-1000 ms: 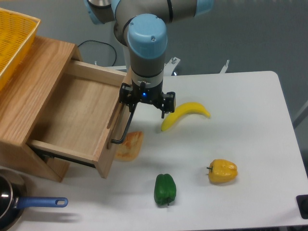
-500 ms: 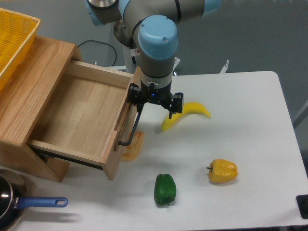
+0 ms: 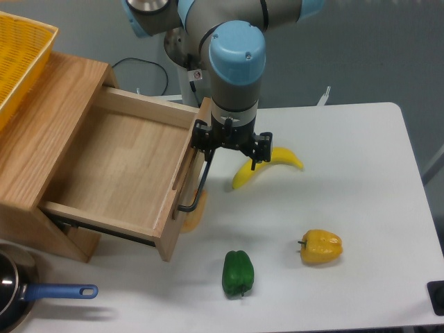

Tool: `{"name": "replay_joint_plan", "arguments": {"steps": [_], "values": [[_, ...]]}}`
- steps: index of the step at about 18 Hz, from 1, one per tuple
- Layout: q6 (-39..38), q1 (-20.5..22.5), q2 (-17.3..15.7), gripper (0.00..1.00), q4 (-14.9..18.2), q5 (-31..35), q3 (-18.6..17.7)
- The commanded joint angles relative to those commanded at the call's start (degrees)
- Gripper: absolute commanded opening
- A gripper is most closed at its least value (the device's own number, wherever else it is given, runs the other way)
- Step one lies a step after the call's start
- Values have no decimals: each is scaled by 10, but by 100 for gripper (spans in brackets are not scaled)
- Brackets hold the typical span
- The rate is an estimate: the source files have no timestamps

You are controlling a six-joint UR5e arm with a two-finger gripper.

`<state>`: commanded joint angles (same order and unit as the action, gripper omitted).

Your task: Slide open the top drawer

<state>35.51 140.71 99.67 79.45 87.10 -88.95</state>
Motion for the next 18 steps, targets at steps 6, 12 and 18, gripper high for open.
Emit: {"name": "replay_joint_plan", "arguments": {"steps": [6,12,18], "values": [[-1,-2,-4,100,3,0,4],[-2,-4,-8,100,4,1,13],[-2,-2,-11,100,4,1,20]]}}
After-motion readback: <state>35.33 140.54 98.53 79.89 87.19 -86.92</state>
